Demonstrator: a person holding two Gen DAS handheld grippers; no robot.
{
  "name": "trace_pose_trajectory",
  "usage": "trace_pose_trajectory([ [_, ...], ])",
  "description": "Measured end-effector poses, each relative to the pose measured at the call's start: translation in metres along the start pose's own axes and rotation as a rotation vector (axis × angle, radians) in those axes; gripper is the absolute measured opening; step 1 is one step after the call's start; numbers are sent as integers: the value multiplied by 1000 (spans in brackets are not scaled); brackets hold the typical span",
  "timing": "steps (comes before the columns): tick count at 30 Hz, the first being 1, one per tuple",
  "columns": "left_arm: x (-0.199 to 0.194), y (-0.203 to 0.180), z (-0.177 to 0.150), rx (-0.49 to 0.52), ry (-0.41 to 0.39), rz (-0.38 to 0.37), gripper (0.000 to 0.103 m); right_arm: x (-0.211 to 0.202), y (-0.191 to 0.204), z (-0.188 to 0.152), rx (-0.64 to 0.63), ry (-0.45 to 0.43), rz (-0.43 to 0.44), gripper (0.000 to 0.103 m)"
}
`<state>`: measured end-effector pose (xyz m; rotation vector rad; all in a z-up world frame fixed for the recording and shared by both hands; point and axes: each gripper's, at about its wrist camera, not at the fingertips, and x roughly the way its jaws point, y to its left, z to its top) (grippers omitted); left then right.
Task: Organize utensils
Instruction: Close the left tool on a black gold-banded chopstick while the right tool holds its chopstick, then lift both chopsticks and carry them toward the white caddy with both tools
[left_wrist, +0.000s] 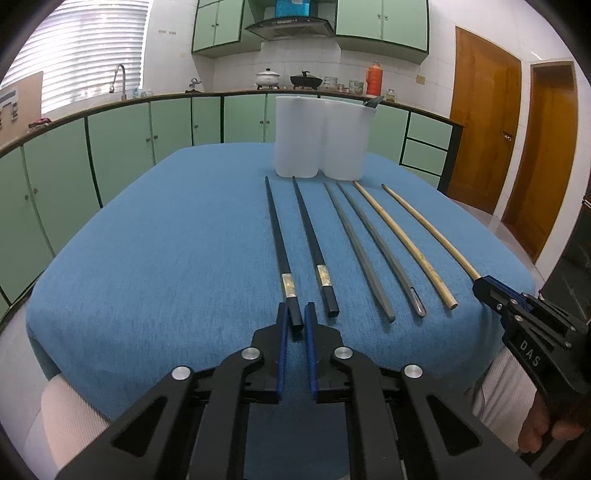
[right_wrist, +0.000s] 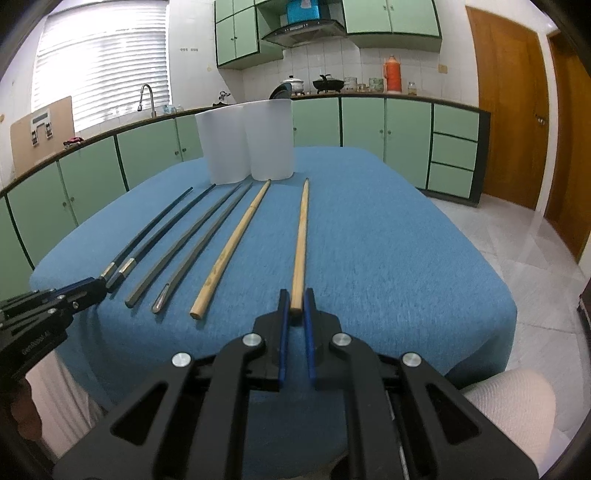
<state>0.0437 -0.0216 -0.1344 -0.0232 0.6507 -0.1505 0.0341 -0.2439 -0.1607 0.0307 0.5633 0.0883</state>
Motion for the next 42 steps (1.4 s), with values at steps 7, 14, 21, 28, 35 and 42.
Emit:
trace_pose_trajectory([
  [7,-4,2,0,-25,5,-9,7,0,-1,4,15,4,6,6],
  [14,-21,3,9,-3,-38,9,7,-13,-7,15,19,-23,4,6],
  [21,-47,1,30,30,-134,28,6,-33,-17,41,7,-69,17,6],
  [28,-73,2,64,47,-240,34,6,-52,-26,75,-15,-118,32,6],
  [35,-92,5,106,61,-329,16,6,-60,-31,124,-67,-133,65,6],
  [42,-89,12,150,78,-343,-6,6,-57,-29,169,-120,-104,91,6],
])
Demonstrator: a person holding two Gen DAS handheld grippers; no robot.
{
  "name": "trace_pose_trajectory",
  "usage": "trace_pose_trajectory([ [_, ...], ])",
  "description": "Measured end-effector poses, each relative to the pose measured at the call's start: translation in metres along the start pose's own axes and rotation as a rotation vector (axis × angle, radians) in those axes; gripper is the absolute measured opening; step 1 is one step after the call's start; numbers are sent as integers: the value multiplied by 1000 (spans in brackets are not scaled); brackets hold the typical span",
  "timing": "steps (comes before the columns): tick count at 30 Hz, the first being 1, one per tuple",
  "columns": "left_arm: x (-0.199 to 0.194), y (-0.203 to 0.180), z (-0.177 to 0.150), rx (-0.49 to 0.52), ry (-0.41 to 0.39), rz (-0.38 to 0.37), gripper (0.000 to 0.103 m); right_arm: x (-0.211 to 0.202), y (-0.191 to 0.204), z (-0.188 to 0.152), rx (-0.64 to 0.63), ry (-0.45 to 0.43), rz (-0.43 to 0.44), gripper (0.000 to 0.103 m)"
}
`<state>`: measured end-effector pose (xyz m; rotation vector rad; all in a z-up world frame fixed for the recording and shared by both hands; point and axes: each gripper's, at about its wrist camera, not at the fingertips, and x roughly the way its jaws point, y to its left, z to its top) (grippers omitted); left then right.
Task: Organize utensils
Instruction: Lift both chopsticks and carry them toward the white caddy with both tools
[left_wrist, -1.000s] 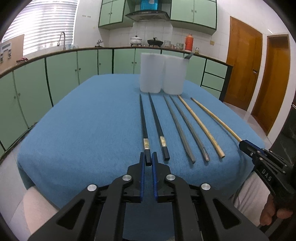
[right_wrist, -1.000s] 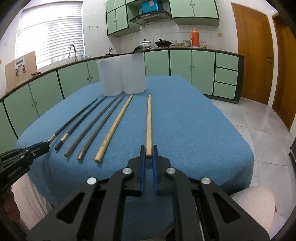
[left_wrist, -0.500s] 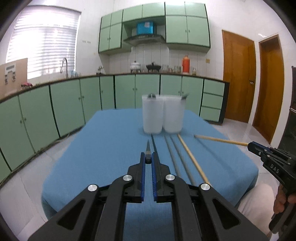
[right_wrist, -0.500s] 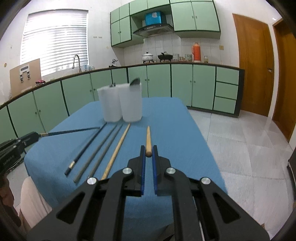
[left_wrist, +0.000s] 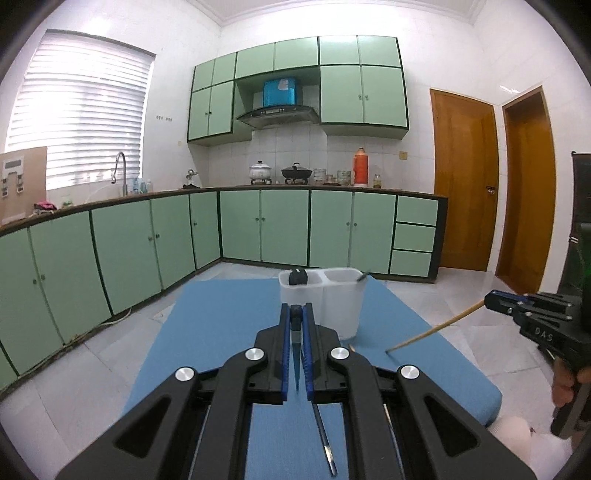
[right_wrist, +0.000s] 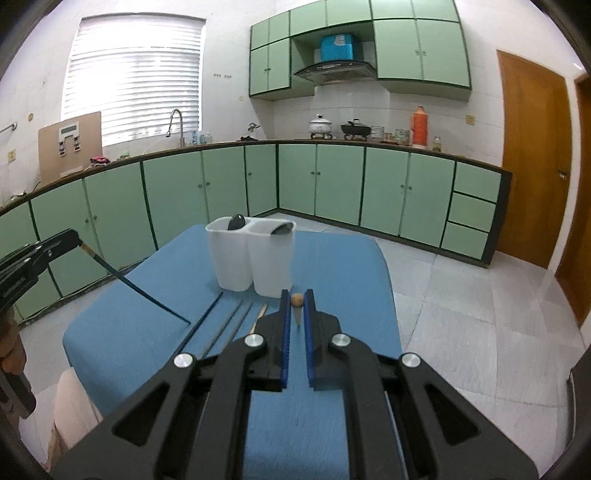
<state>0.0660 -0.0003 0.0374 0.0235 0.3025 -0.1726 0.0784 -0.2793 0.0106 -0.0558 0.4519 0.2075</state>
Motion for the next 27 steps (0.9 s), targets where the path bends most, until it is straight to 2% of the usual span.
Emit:
trace_pose_trajectory([
  [6,21,9,22,-15,16,-24,6,10,-3,31,-3,37,63,6],
  [15,32,16,33,-23,26,-27,6,21,-3,56,-17,91,123,6],
  [27,38,20,47,-21,10,-35,6,18,-7,82,-34,92,155,6],
])
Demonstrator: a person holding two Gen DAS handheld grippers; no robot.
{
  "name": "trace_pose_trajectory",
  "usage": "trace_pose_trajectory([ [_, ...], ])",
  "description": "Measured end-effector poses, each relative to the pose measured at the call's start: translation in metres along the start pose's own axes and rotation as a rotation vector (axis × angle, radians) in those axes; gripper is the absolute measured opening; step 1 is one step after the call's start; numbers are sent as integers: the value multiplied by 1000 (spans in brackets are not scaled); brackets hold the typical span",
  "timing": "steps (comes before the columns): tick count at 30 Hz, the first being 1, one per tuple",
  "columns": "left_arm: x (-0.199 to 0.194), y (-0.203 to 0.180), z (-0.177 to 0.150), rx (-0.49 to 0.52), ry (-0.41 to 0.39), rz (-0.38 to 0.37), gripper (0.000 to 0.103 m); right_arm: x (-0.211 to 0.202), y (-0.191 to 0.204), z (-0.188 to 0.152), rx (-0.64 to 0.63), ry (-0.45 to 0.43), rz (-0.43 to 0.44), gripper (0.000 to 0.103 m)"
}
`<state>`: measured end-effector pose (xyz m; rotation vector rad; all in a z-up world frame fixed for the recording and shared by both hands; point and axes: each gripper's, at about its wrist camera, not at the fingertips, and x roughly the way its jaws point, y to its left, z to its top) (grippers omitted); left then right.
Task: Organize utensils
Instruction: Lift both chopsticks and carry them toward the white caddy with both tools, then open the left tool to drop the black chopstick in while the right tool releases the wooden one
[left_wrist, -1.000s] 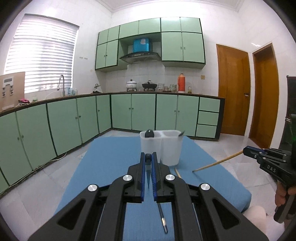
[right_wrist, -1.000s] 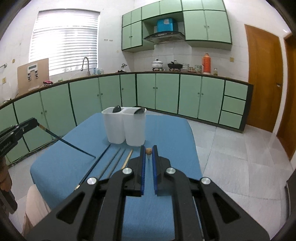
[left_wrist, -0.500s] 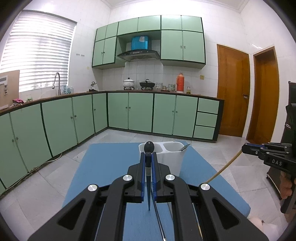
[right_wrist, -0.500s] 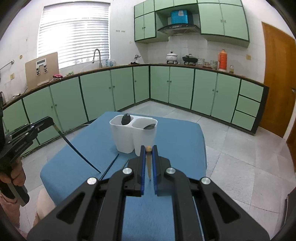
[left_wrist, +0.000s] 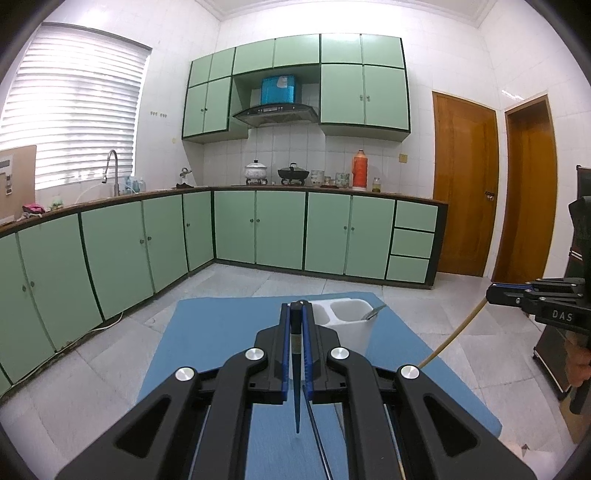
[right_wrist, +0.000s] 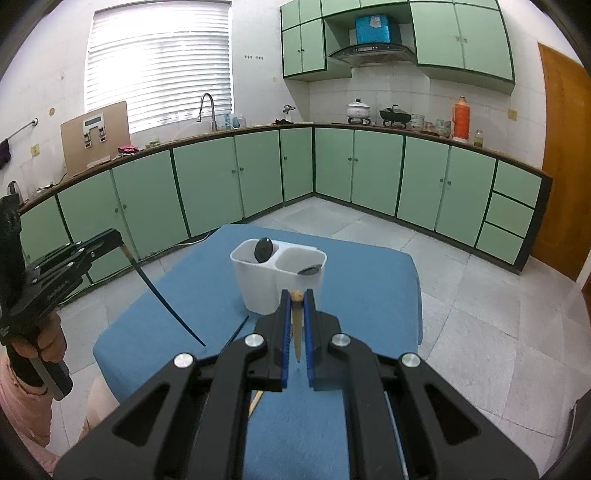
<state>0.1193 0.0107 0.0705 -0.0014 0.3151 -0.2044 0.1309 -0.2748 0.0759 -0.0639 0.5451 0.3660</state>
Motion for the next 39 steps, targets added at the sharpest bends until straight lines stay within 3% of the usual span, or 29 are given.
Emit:
trace_pose_trajectory([
  [4,-1,2,15,-4,-28,-2,6,-9,-4,10,6,-19,29,6],
  [13,-7,-2,73,8,-161,-7,6,-43,-10,63,15,-150,83,6],
  [24,49,-7,131,12,-294,25,6,-7,-20,120,3,-174,65,6],
  [27,72,-5,133,3,-296,29,6,17,-23,125,-1,-150,50,6],
  [32,125,4,118,-26,-236,28,6,59,-28,124,1,-100,37,6],
  [39,168,17,95,-37,-156,39,6,108,-35,114,34,-40,47,6],
])
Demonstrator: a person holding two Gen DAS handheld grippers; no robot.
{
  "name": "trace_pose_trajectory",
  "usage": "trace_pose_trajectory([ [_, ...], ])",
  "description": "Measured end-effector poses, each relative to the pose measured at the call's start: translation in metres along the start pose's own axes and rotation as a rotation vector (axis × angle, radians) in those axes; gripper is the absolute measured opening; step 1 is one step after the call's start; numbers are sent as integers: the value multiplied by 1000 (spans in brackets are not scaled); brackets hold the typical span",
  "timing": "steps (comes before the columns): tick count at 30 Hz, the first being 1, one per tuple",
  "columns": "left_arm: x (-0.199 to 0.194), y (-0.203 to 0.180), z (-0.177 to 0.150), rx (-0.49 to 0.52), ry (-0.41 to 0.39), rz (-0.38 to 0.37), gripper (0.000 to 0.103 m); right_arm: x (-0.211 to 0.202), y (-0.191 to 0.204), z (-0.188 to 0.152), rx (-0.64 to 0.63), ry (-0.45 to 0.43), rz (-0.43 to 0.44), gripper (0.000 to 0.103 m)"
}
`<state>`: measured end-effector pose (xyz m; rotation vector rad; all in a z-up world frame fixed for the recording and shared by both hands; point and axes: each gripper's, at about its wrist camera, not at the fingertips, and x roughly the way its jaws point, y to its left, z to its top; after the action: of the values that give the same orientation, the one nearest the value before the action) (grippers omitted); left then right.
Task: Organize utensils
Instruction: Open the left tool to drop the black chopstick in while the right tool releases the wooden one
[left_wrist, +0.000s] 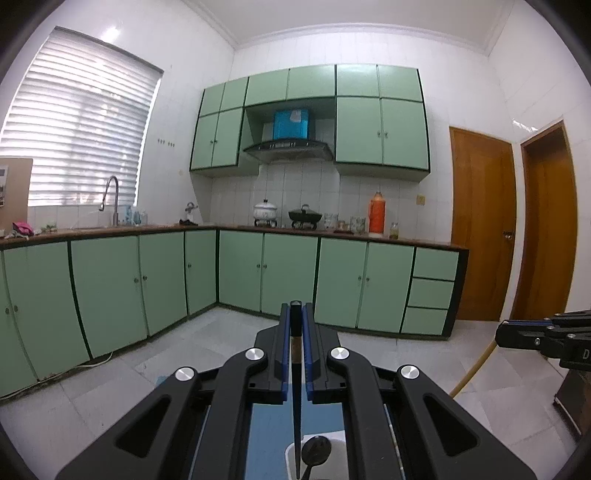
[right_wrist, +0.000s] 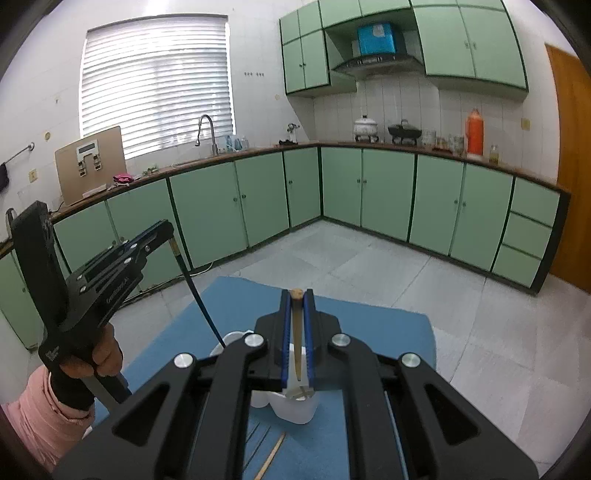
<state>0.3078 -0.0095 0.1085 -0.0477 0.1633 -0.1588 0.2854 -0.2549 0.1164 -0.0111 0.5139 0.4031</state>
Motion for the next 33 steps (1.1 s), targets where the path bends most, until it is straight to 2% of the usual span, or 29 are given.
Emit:
trace_pose_trajectory([
  [15,32,6,-39,1,101,-4,6,59,2,-23,45,86,3,6],
  [21,37,10,-50,-4,134,-1,7,59,4,-25,43,74,-2,6],
  [25,34,12,-53,-6,128,4,10,56,0,-28,49,74,-17,6],
  [28,31,14,-51,-16,125,5,19,55,-5,-31,67,74,-24,7],
  [30,27,16,-51,-24,121,3,36,53,-9,-33,76,76,-26,9],
  [33,23,17,-50,-28,111,8,55,51,-12,-36,80,77,-44,11],
])
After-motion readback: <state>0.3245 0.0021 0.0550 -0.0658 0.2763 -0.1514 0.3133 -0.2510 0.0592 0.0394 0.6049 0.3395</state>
